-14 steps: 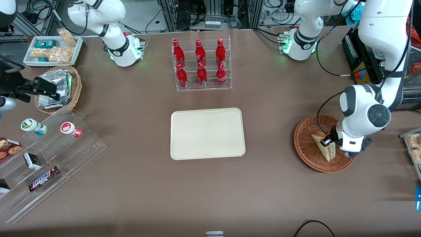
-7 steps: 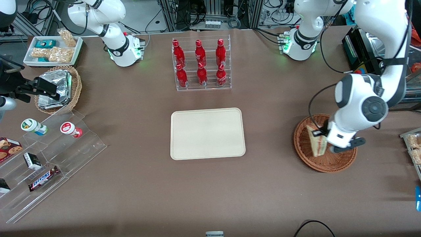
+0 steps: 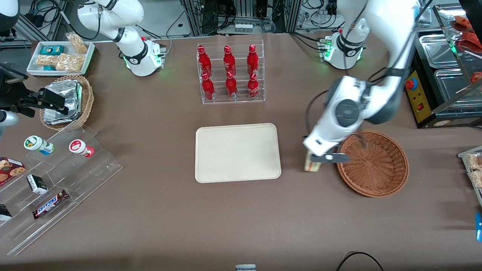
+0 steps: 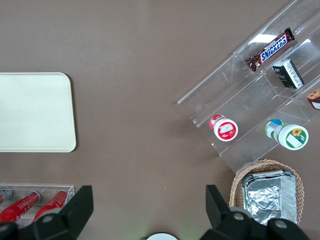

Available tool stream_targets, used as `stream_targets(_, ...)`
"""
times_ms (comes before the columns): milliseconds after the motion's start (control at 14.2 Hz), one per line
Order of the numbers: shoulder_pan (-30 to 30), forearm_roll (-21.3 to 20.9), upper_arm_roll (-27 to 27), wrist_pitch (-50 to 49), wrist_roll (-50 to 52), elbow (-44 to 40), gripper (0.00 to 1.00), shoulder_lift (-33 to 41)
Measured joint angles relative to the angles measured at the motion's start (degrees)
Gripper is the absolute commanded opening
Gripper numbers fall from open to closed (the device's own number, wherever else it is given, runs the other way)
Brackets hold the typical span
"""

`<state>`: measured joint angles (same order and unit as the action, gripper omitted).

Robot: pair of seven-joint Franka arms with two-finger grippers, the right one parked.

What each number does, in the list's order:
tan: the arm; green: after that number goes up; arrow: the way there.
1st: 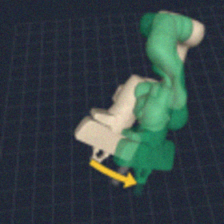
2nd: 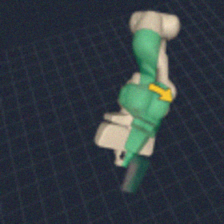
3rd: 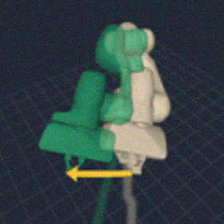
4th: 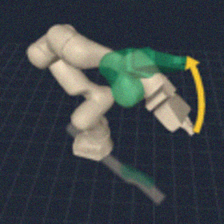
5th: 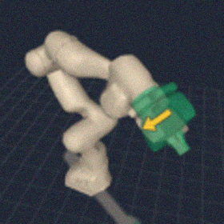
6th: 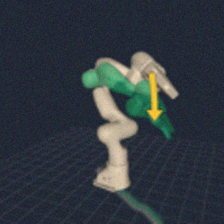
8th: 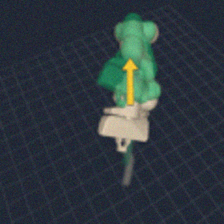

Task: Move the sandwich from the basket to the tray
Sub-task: 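Carry the sandwich with the left gripper over the white tray, then lower the sandwich onto the tray and open the left gripper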

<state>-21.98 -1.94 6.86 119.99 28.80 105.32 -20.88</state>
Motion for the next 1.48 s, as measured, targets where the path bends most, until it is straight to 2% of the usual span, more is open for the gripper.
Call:
stream_targets(282, -9.7, 0.0, 0.1, 0.3, 15.4, -11.9, 0.0, -9.5)
stream_targets(565, -16.1, 0.0, 0.1, 0.9, 25.2, -21.5, 0.0, -17.7)
stream_targets(918, -20.4, 0.0, 0.1, 5.0, 31.0, -26.6, 0.02, -23.4)
stream_targets(988, -21.0, 0.0, 0.1, 5.7, 31.4, -26.7, 0.05, -24.2)
stream_targets(1059, -21.5, 0.0, 0.1, 6.1, 31.6, -26.8, 0.25, -24.9)
stream_targets(1129, -21.9, 0.0, 0.1, 6.4, 31.8, -26.8, 0.99, -25.6)
stream_targets(1482, -22.2, -0.1, -0.2, 6.6, 32.0, -28.6, 1.0, -25.4)
